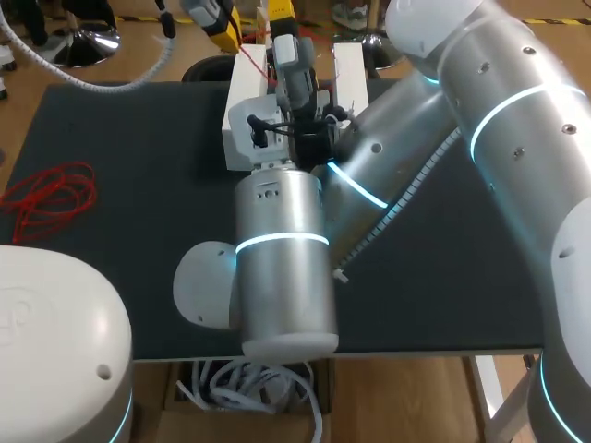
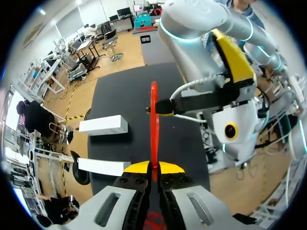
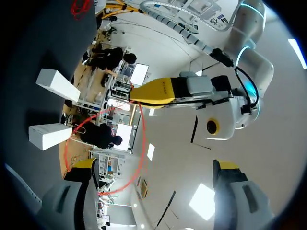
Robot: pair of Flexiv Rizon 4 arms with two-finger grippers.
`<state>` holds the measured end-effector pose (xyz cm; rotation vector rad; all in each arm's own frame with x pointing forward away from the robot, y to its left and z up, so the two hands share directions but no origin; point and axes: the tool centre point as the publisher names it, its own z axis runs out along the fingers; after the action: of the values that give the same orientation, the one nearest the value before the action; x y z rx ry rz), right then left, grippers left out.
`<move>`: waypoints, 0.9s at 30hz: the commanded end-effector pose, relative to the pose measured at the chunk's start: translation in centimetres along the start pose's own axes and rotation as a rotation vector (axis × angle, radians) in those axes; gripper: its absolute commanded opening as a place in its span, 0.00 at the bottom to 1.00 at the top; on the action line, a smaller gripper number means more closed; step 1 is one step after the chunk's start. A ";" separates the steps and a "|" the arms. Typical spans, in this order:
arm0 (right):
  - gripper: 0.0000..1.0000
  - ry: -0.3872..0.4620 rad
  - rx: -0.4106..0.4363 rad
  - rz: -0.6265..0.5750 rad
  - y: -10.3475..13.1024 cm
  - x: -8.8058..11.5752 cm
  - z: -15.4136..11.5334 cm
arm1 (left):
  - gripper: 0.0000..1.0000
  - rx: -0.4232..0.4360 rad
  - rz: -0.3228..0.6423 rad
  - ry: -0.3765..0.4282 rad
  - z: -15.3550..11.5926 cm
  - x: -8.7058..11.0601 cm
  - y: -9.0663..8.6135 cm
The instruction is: Grab the tape and strap the tape.
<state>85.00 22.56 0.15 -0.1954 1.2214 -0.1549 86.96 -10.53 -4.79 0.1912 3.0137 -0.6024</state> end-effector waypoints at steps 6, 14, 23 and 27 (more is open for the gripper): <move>1.00 0.001 0.000 0.001 -0.1 0.1 -0.1 | 0.00 -0.048 -0.037 -0.002 0.0 -2.3 1.9; 1.00 0.001 0.000 0.001 -0.1 0.1 -0.1 | 0.00 -0.107 -0.140 -0.018 1.1 -4.1 6.3; 1.00 0.001 0.000 0.001 -0.1 0.1 -0.1 | 0.00 -0.149 -0.356 -0.045 3.2 -4.6 15.1; 1.00 0.001 0.000 0.001 -0.1 0.1 -0.1 | 0.00 -0.188 -0.449 -0.034 4.3 -3.8 19.0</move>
<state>85.00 22.56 0.15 -0.1955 1.2213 -0.1548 93.82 2.96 -14.00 -0.4710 3.0667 -0.2998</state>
